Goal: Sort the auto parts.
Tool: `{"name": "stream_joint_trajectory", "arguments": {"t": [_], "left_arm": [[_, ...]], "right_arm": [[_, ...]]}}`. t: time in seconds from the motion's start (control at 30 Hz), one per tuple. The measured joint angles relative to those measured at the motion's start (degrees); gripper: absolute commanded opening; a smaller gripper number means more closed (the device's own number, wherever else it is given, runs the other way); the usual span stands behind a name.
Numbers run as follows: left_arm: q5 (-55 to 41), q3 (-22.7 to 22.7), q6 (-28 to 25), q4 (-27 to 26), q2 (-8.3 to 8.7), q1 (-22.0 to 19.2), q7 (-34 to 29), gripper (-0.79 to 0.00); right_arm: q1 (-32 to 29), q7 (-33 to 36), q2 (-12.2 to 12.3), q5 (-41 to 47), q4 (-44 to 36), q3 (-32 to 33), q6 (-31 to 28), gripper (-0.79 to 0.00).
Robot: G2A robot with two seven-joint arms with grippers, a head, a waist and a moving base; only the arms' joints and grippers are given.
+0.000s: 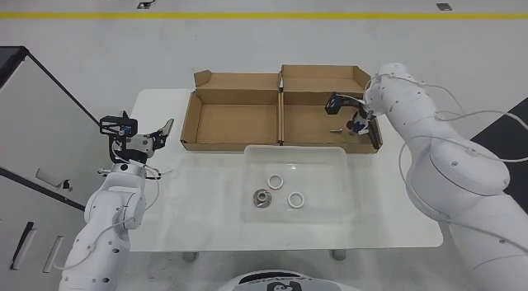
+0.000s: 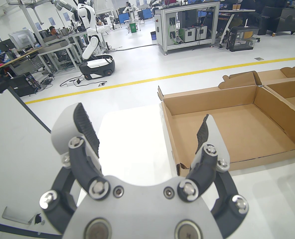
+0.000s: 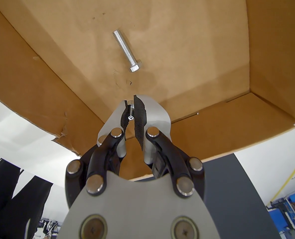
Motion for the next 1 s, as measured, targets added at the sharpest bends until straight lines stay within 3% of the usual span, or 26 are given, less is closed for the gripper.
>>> {"name": "stream_joint_trajectory", "arguments": {"t": [0.3,0.4,0.63,0.83,0.9,0.93,0.97,1.0], "left_arm": [[0.0,0.0,0.0,0.0,0.0,0.0,0.0,0.0],[0.0,0.0,0.0,0.0,0.0,0.0,0.0,0.0],[0.0,0.0,0.0,0.0,0.0,0.0,0.0,0.0],[0.0,0.0,0.0,0.0,0.0,0.0,0.0,0.0],[0.0,0.0,0.0,0.0,0.0,0.0,0.0,0.0],[0.0,0.0,0.0,0.0,0.0,0.0,0.0,0.0],[0.0,0.0,0.0,0.0,0.0,0.0,0.0,0.0],[0.0,0.0,0.0,0.0,0.0,0.0,0.0,0.0]], "right_arm": [[-0.5,0.1,-0.1,0.4,0.3,-0.1,0.1,-0.785],[-0.5,0.2,-0.1,0.5,0.4,0.0,0.2,-0.653],[-0.7,0.1,0.0,0.5,0.6,0.1,0.1,-0.631],[-0.7,-0.2,0.1,0.9,0.5,0.5,-0.2,-0.523],[-0.5,-0.6,0.2,1.3,0.5,0.9,-0.5,-0.416],[-0.4,-0.8,0.3,1.6,0.5,1.1,-0.6,-0.169],[-0.2,-1.1,0.3,2.1,0.5,1.4,-0.8,0.0],[-0.1,-1.3,0.4,2.3,0.5,1.6,-1.0,0.0]]}}
